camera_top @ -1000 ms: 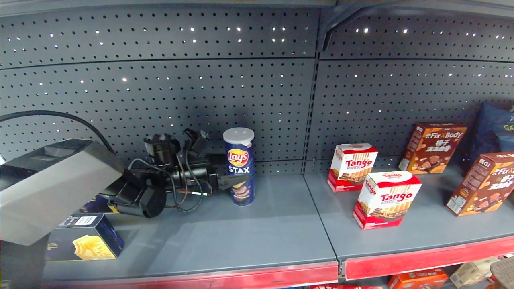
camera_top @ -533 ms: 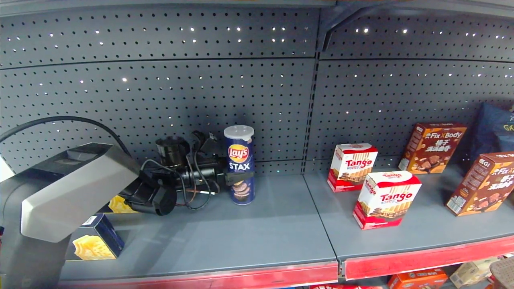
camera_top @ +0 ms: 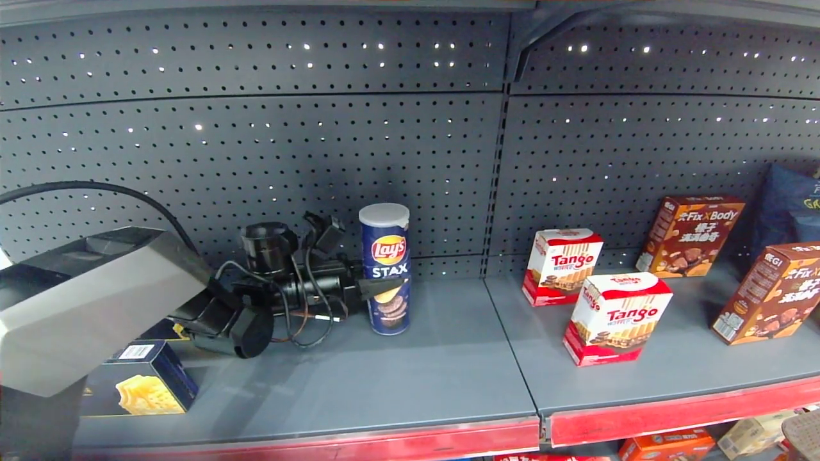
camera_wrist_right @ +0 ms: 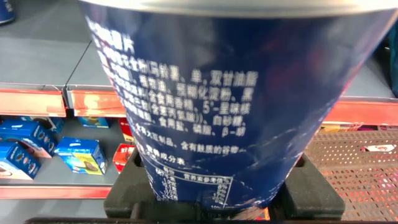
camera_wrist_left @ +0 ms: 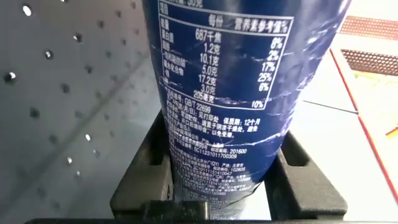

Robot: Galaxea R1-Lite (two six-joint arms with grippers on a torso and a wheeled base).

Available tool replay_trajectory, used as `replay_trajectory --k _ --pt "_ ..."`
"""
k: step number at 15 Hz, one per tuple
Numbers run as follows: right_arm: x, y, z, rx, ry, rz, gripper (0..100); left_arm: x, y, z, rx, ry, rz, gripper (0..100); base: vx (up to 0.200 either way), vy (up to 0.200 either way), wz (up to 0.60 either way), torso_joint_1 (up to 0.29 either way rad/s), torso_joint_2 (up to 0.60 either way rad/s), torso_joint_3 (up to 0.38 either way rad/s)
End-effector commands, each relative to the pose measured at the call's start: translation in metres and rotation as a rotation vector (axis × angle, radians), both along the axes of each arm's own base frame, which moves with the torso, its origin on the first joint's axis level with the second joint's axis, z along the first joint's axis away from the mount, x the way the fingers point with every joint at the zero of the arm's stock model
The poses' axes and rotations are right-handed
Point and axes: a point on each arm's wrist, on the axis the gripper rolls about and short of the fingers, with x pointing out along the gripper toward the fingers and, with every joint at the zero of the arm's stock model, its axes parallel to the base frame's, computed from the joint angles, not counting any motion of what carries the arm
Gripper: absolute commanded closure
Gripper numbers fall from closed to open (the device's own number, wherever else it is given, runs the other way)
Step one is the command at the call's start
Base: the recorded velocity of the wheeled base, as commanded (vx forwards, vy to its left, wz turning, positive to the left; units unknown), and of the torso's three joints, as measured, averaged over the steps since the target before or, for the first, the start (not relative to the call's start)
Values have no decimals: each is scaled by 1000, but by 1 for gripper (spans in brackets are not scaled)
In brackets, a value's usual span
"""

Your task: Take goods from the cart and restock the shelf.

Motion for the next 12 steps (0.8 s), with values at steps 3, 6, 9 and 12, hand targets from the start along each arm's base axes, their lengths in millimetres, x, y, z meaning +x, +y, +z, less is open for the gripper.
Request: replay_trajectory --k 3,6,9,12 --pt "0 0 1 0 -1 -1 100 -67 15 34 -18 -75 7 100 0 0 0 0 0 0" --pt "0 0 1 0 1 -1 100 -102 22 35 -21 -82 5 100 0 0 0 0 0 0" --pt "0 0 1 -1 2 -1 100 -126 27 27 -19 -67 -1 100 0 0 0 0 0 0" --pt "0 0 1 -1 2 -1 100 -136 29 22 -19 -67 -4 100 0 0 0 0 0 0"
